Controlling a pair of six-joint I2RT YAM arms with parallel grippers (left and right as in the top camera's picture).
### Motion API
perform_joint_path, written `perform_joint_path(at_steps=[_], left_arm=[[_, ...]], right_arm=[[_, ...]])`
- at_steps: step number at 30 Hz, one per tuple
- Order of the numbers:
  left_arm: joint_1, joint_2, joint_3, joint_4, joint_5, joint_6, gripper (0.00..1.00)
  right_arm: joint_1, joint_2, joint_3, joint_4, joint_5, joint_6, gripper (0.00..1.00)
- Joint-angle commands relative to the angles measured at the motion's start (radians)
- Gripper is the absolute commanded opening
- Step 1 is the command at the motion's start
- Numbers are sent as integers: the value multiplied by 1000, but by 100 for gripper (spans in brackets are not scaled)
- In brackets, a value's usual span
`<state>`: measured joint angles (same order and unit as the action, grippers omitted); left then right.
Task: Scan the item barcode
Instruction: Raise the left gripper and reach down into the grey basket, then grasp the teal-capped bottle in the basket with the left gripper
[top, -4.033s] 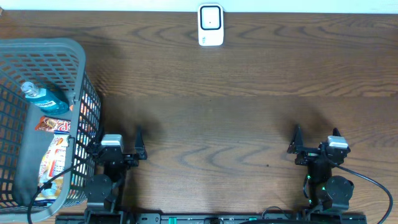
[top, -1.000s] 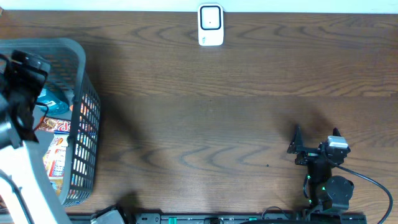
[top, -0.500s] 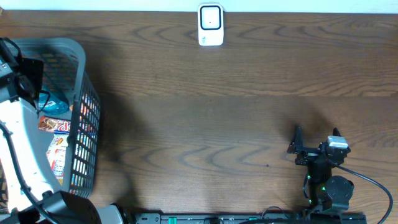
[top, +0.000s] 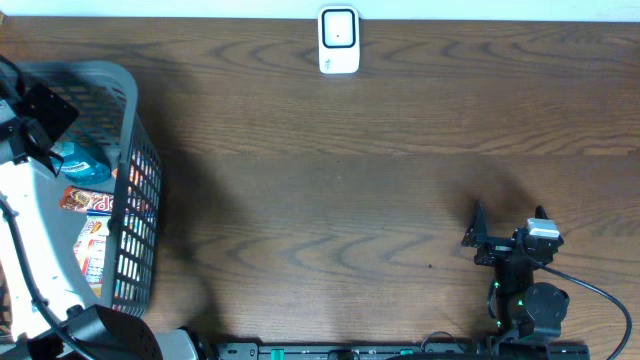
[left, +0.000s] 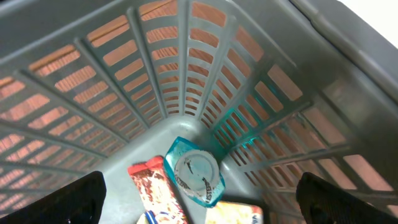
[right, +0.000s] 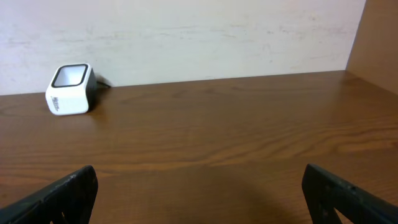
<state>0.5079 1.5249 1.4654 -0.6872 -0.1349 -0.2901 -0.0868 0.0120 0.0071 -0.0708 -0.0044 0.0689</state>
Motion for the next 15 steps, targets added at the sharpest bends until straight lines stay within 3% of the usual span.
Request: perform_joint_path(at_steps=[1,15], left_arm=[[4,48,-9,2,-31,72,98],[4,177,-15,22,-46,73,98]], right_arm=[[-5,-6,-2,-5,-3,13,99],[-5,-6,-2,-5,-3,13,99]])
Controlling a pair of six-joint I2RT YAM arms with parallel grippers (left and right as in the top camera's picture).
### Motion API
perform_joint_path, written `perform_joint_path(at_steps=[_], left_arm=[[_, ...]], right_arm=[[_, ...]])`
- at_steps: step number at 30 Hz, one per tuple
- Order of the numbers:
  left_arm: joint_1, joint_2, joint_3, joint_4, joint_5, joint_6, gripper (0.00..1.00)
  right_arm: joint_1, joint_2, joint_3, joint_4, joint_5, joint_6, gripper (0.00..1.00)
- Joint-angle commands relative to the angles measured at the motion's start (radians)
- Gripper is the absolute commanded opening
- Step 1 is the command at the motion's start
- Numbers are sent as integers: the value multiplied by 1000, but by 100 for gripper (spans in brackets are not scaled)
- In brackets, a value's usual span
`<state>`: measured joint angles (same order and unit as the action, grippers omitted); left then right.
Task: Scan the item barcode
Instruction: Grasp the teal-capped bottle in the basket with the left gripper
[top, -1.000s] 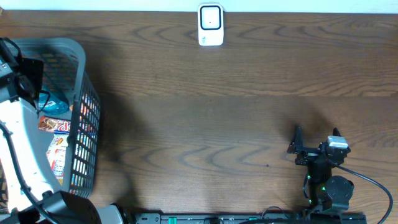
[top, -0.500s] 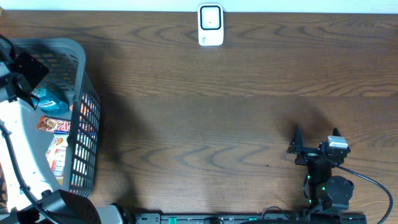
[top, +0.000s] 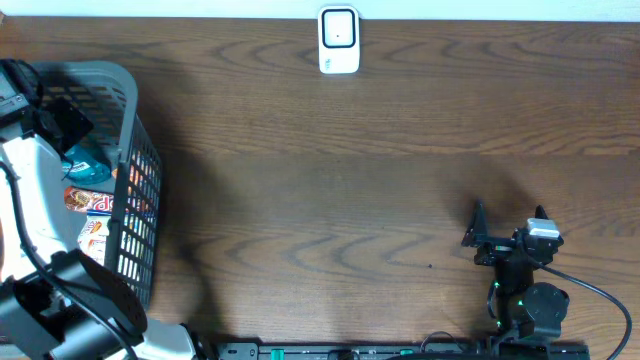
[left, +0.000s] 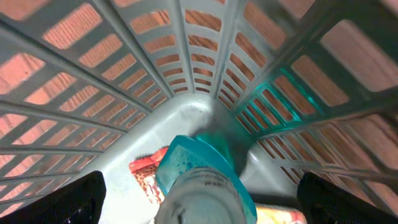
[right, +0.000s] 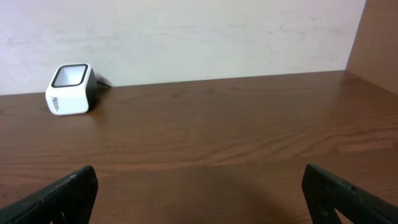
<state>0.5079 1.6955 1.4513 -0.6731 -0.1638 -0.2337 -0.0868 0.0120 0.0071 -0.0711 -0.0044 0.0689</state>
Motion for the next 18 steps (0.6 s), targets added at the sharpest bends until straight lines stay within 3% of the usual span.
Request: perform_joint_path(at_steps=[1,3,12,16,18], left_arm=[[4,11,-1,10,-17,16,99],[4,21,-2,18,-17,16,100],[4,54,-9,85,-17,16,83],[4,69,-10,97,-18,17,80],[4,78,-10,102,-17,21,71]], right_arm=[[-5,-6,-2,-4,-3,13,99],[-5,-6,-2,-4,-3,13,99],[-5,-6,-2,-4,-2,13,99],[-5,-6,-2,-4,-3,12,99],[-5,-6,-2,-4,-3,13,99]])
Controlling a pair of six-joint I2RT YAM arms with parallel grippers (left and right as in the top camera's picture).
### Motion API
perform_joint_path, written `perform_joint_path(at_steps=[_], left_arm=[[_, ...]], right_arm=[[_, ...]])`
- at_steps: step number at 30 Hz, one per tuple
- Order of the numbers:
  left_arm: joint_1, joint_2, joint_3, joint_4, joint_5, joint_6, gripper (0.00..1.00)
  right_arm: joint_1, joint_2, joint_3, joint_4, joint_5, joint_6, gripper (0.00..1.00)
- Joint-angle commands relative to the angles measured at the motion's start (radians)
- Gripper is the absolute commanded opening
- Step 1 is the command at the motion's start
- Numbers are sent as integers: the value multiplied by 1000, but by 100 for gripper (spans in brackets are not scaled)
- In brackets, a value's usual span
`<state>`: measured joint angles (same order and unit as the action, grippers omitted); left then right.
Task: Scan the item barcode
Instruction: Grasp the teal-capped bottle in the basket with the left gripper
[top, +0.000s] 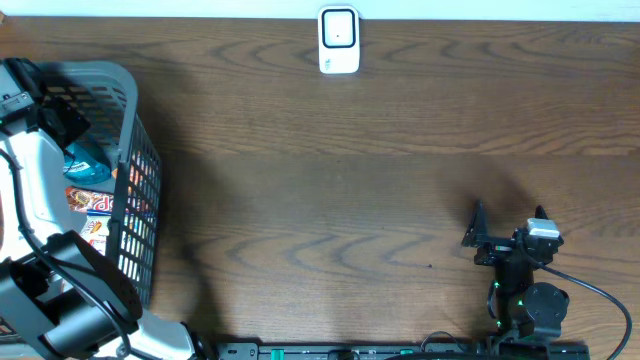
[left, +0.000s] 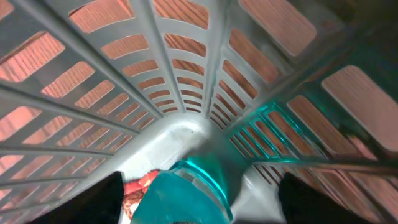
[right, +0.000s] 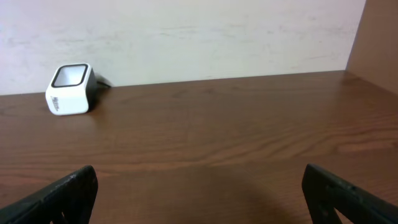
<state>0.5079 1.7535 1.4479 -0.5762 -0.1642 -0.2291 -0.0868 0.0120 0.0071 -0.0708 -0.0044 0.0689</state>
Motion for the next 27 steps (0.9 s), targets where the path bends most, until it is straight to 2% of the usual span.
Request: perform_joint_path(at_steps=[1,4,6,11,16,18,27], left_arm=[[4,25,-6,7,-17,16,65],[4,37,-6,10,-17,16,54],[4,39,-6,10,-17,19,43],[4,34,-6,14,-34,19,37],[4,10,-6,13,-40,19,36],[4,-8,-6,13,-39,19,32],[4,-132,-6,5,-39,14,31]], right_arm=[[-5,-6,-2,-5,-3,13,99],[-5,-6,-2,-5,-3,12,99],[-5,-6,-2,-5,-3,13,99],[-5,-6,-2,-5,-3,13,99],[-5,-6,-2,-5,-3,13,99],[-5,-6,-2,-5,-3,13,99],[-5,-6,-2,-5,-3,13,99]])
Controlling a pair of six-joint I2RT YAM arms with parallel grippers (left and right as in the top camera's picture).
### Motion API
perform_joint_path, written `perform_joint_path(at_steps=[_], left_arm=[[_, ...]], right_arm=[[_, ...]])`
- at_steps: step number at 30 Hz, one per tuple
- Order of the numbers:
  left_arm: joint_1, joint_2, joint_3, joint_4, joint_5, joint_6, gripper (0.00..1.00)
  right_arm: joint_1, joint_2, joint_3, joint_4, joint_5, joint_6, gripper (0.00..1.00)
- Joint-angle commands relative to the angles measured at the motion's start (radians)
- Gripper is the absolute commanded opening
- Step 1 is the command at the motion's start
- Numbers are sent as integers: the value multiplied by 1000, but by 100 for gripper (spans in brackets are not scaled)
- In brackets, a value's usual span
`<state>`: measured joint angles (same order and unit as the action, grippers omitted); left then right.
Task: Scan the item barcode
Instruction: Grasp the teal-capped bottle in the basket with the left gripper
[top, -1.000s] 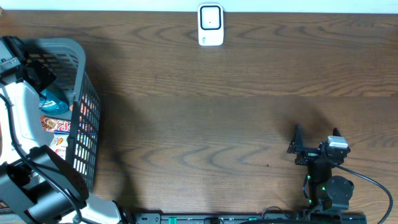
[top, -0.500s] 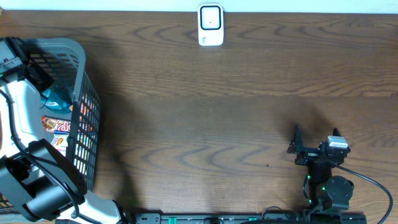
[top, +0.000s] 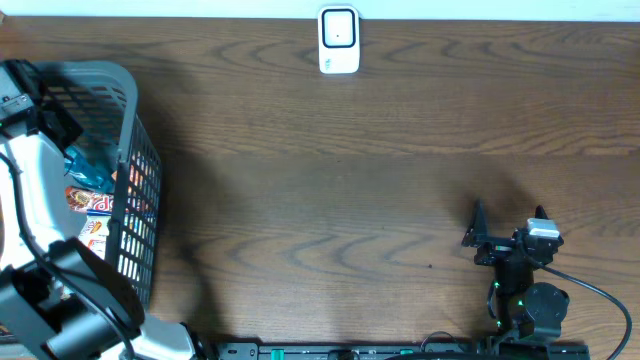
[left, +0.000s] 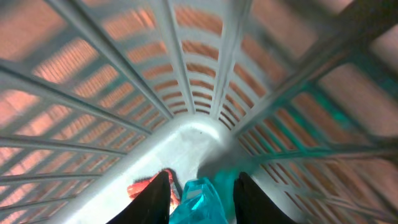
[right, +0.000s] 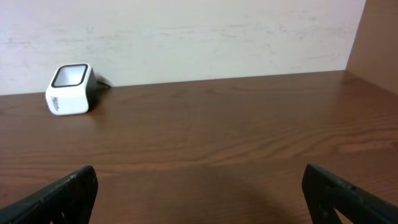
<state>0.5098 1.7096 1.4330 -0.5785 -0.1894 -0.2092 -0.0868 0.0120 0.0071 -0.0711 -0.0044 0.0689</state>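
Observation:
The teal plastic container (left: 202, 204) lies at the bottom of the grey basket (top: 128, 95), in its far corner. My left gripper (left: 200, 193) is down inside the basket, its two dark fingers (left: 157, 198) closed in on either side of the container. From overhead the left gripper (top: 52, 125) sits over the basket's far end with the teal container (top: 90, 162) just beside it. The white barcode scanner (top: 339, 41) stands at the table's far edge, scanner (right: 68, 90) window facing up. My right gripper (right: 200, 202) is open and empty above the bare table.
Red snack packs (top: 92, 202) and other wrappers lie in the basket next to the container; one red pack (left: 146, 185) touches the left finger. The basket's slatted walls (left: 205, 74) close in around the left gripper. A pale wall (right: 186, 31) runs behind the scanner.
The left gripper's fingers have come together from wide apart onto the teal container. The wrist view is blurred with movement. The right arm has not moved.
The left gripper first hung open high in the basket over the teal container and snack packs. It was then lower, the container filling the gap between the open fingers, then lower still. Now the fingers are closed on the container. The right gripper stayed open and still.

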Motion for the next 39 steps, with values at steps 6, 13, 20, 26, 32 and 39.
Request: perform_joint_path(at_steps=[6,13,20,26,32,39], left_arm=[[2,-159,9,3,-14,-31,31],[2,-314,9,5,-13,-39,31],[1,-499,9,6,71,-98,31],[-23,-601,9,38,238,-203,31],[-136,-601,9,52,276,-253,31],[-318,-573,9,116,275,-252,31]], right_arm=[[-5,-6,-2,-4,-3,13,99],[-5,-6,-2,-4,-3,13,99],[-5,-6,-2,-4,-3,13,99],[-5,-6,-2,-4,-3,13,99],[-5,-6,-2,-4,-3,12,99],[-5,-6,-2,-4,-3,13,99]])
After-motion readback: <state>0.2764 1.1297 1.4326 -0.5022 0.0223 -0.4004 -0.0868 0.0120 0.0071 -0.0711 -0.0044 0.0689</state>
